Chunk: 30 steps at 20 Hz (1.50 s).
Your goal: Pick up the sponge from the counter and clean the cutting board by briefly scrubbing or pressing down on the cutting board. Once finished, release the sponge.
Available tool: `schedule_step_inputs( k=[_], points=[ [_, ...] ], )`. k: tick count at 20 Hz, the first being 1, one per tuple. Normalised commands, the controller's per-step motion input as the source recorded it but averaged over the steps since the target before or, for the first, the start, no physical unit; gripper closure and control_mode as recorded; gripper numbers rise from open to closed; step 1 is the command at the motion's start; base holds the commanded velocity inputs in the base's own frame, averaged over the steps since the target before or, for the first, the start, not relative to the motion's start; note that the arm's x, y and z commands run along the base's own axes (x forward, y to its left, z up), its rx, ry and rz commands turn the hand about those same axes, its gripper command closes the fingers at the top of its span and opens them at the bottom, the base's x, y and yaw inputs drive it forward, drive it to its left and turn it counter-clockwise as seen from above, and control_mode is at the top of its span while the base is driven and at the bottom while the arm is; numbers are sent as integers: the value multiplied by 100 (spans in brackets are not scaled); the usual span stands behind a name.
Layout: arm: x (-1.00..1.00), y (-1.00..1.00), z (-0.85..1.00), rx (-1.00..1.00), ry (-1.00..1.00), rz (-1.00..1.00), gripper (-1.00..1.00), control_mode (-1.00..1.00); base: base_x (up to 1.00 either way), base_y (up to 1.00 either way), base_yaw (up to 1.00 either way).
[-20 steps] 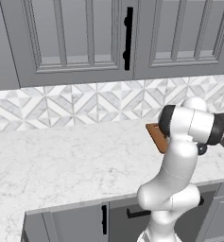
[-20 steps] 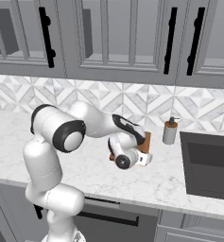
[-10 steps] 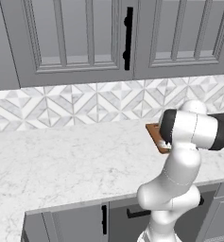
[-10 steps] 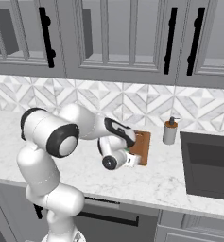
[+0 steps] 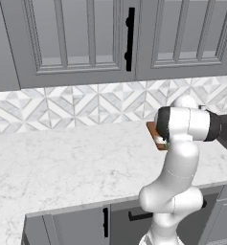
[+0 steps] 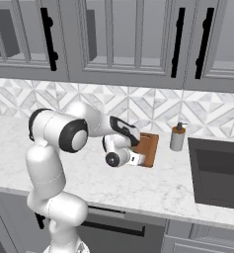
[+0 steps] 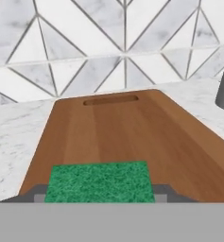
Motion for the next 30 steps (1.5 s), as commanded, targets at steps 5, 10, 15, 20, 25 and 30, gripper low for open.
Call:
schedule_step_inputs(
  k=[5, 10, 15, 20, 25, 30],
  points=[
    [15, 0, 0, 1, 0, 0, 100, -100, 0, 0, 0],
    [58, 0, -5, 0, 0, 0, 100, -100, 0, 0, 0],
    [69, 0, -6, 0, 0, 0, 100, -100, 0, 0, 0],
    [73, 0, -18, 0, 0, 0, 100, -100, 0, 0, 0],
    [66, 0, -22, 0, 0, 0, 100, -100, 0, 0, 0],
    [-11, -14, -8, 1, 4, 0, -100, -100, 0, 0, 0]
  ],
)
